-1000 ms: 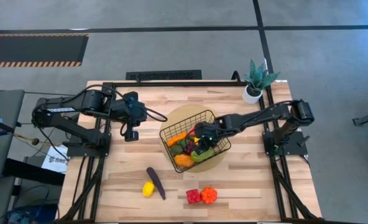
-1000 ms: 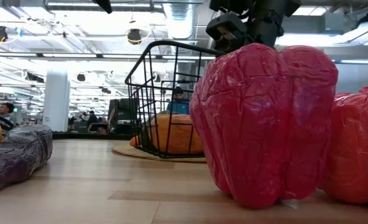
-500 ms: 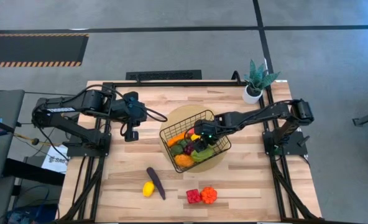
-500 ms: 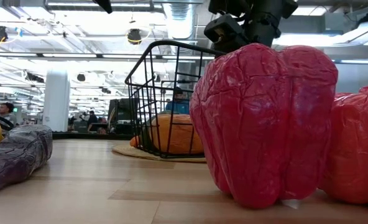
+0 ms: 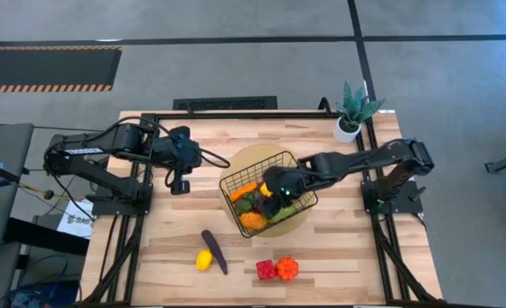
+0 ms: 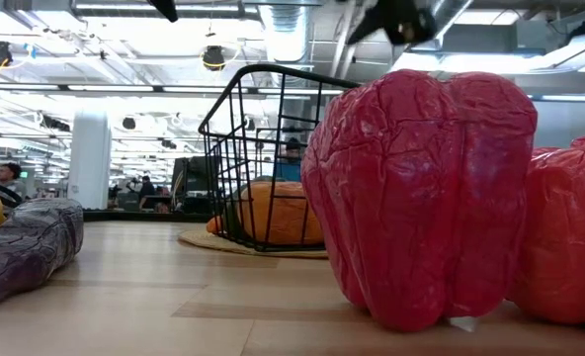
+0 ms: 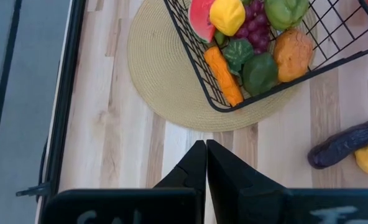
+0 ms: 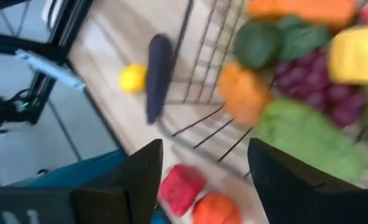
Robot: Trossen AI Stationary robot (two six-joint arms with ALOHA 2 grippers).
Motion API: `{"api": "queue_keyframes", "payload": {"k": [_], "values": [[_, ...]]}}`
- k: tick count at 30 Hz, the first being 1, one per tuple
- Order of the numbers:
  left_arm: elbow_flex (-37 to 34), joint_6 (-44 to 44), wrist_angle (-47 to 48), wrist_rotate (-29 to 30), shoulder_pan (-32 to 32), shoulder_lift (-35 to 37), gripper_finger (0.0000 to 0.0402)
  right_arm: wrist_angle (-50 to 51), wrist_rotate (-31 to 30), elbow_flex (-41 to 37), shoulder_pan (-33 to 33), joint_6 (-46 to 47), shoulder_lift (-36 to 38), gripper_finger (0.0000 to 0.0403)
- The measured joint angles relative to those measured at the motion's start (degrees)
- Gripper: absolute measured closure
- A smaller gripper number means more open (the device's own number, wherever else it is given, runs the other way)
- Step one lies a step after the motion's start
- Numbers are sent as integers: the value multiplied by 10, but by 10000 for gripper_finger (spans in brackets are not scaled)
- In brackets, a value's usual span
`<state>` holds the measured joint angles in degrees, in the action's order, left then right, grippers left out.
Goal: Build produce basket
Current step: Put the purple eggplant into the wire basket
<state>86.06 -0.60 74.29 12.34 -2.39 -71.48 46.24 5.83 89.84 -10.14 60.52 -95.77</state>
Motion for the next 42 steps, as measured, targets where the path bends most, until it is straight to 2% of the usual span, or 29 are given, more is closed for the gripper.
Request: {"api": "queue_keyframes", "payload": {"k": [6, 9, 12, 16, 19, 21, 24, 31, 37, 42], "values": [[0, -2, 44, -14, 0, 0, 401, 9, -5, 1, -64, 99, -1, 171], [0, -36, 81, -16, -3, 0, 401, 10, -37, 1, -95, 140, -1, 178], [0, -105, 123, -10, -20, 0, 401, 9, -74, 1, -120, 156, -1, 186], [0, -241, 153, 22, -73, 0, 401, 20, -90, 1, -141, 146, -1, 196], [0, -342, 143, 50, -131, 0, 401, 31, -91, 1, -151, 125, -1, 205], [0, -376, 118, 65, -171, -4, 401, 31, -90, 1, -156, 105, -1, 211], [-9, -352, 53, 68, -217, -16, 401, 26, -90, 1, -166, 59, -1, 219], [-44, -174, -49, -13, -274, -78, 401, 23, -74, 1, -199, 5, -1, 231], [-48, -177, -55, -23, -273, -169, 400, 2, -73, 10, -251, 8, -1, 230], [-28, -172, -55, -95, -273, -237, 372, 1, -90, 46, -297, 28, -1, 227]]}}
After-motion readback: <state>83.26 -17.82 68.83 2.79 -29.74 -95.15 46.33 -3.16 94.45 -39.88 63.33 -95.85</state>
